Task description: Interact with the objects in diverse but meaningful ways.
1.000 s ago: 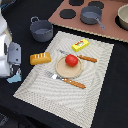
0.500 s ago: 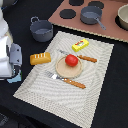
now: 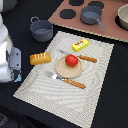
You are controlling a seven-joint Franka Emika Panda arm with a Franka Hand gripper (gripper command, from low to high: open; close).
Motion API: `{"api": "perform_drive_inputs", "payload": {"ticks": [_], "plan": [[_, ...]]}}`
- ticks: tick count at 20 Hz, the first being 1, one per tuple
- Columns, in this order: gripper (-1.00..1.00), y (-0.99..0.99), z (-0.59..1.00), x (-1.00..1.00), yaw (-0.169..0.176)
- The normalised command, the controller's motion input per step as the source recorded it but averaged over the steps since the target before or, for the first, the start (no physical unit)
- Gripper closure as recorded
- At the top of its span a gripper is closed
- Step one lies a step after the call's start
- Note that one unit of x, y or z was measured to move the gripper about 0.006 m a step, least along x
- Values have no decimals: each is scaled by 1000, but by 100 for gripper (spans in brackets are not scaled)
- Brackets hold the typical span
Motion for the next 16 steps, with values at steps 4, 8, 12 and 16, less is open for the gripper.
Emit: {"api": "perform_drive_inputs", "payload": {"ticks": [4, 8, 12, 16], "plan": [[100, -237, -96, 0, 0], [100, -206, -14, 0, 0], [100, -177, 0, 0, 0], [100, -136, 0, 6, 0]]}}
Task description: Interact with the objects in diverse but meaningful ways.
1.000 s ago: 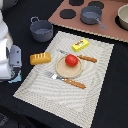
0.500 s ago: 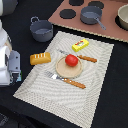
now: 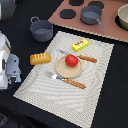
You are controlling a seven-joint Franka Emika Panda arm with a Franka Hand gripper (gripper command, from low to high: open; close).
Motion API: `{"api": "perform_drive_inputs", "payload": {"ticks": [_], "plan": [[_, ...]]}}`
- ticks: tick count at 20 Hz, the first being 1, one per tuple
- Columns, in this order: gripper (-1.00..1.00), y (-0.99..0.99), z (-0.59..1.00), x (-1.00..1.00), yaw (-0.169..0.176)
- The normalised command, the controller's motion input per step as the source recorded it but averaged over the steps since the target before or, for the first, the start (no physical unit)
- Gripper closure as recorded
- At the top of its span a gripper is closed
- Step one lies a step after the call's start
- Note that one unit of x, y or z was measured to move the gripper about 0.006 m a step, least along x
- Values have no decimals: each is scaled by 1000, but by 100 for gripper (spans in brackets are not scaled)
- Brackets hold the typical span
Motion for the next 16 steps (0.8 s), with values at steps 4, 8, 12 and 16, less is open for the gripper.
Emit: {"api": "perform_drive_inputs", "payload": {"ticks": [4, 8, 12, 16], "plan": [[100, -121, 500, 54, -2], [100, -41, 1000, 422, -21], [100, 0, 897, 755, -44], [100, -6, 568, 891, -32]]}}
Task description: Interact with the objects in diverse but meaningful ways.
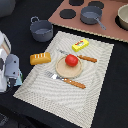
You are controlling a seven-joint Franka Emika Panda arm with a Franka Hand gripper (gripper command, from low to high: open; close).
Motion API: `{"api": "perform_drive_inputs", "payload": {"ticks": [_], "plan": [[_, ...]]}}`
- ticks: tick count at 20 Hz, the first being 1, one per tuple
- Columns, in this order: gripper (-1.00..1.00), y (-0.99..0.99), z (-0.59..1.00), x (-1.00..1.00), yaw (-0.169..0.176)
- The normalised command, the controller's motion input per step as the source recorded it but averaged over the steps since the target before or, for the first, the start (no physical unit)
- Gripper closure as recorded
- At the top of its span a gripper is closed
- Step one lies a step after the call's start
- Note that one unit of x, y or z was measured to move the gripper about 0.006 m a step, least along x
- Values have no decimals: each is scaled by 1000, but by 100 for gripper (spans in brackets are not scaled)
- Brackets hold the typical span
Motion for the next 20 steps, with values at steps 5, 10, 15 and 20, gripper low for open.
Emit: {"api": "perform_drive_inputs", "payload": {"ticks": [5, 10, 15, 20], "plan": [[100, 2, 318, 986, -2], [100, 0, 16, 953, 0], [100, -11, 0, 923, 0], [100, -91, 0, 877, 0]]}}
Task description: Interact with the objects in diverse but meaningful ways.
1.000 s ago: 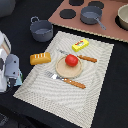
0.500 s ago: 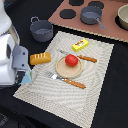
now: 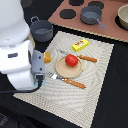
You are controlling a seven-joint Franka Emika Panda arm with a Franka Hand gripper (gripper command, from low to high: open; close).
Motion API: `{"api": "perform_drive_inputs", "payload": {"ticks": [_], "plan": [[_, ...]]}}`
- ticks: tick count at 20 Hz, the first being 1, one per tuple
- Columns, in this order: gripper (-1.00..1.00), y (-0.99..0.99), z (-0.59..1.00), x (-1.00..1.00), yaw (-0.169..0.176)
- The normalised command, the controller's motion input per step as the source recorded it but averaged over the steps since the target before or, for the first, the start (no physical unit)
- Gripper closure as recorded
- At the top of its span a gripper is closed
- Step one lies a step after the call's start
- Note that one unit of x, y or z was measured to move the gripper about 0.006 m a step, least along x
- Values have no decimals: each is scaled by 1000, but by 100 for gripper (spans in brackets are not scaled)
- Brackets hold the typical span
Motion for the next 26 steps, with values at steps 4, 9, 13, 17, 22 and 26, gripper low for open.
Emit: {"api": "perform_drive_inputs", "payload": {"ticks": [4, 9, 13, 17, 22, 26], "plan": [[100, -130, 0, 864, 0], [100, -152, -10, 829, -5], [100, -179, -74, 726, -8], [-100, -85, 61, 506, -1], [-100, -38, 408, 411, 0], [-100, 1, 961, 392, 0]]}}
